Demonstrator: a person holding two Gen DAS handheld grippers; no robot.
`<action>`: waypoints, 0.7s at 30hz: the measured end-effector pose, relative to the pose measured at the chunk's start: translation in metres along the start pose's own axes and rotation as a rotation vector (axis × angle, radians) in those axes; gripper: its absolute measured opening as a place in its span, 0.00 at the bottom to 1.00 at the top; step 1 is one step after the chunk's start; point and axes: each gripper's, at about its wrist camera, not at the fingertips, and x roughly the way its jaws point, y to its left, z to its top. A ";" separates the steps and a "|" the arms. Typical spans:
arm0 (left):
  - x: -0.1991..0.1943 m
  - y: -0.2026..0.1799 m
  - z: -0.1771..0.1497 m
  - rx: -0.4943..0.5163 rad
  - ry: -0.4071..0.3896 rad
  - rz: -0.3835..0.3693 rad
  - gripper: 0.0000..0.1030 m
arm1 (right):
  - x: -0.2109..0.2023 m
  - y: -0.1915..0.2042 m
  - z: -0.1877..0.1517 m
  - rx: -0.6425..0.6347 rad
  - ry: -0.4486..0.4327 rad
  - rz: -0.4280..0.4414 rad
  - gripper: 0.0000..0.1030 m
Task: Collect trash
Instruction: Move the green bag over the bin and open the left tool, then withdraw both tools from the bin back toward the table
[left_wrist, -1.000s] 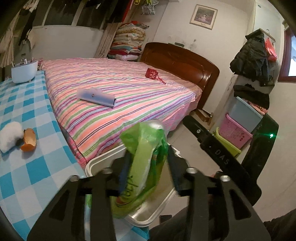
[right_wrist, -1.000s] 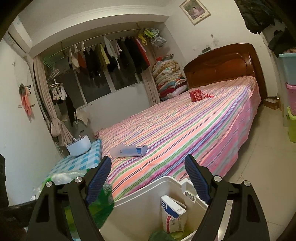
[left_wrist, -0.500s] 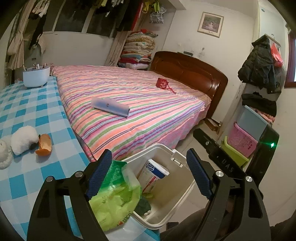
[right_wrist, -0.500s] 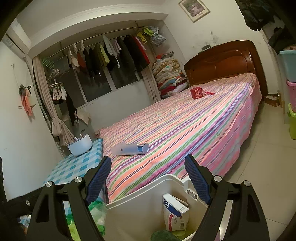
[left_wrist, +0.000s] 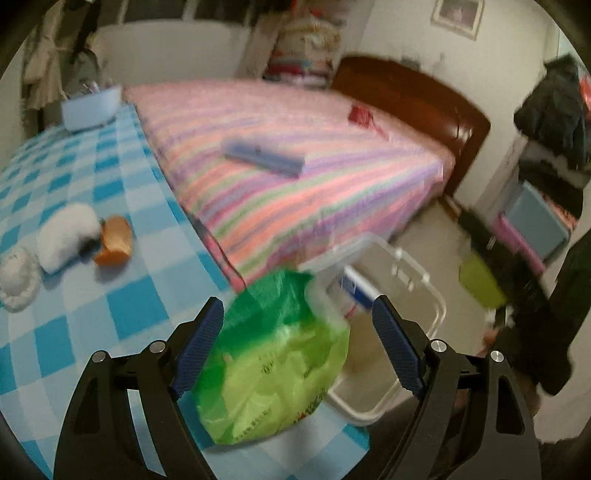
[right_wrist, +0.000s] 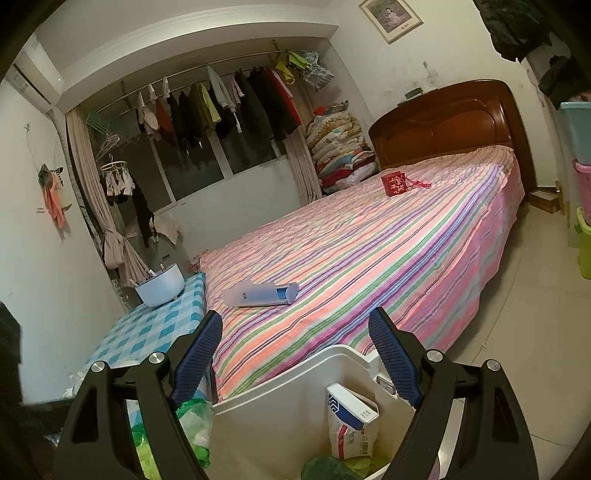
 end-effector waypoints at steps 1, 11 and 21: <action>0.006 -0.001 -0.003 0.008 0.020 0.009 0.79 | 0.000 0.000 0.000 -0.004 0.003 0.000 0.77; 0.040 -0.006 -0.014 0.058 0.130 -0.011 0.21 | -0.001 -0.001 -0.001 0.002 0.005 0.007 0.77; 0.021 -0.035 -0.010 0.111 0.007 -0.134 0.04 | -0.002 0.000 0.001 0.007 -0.014 0.006 0.77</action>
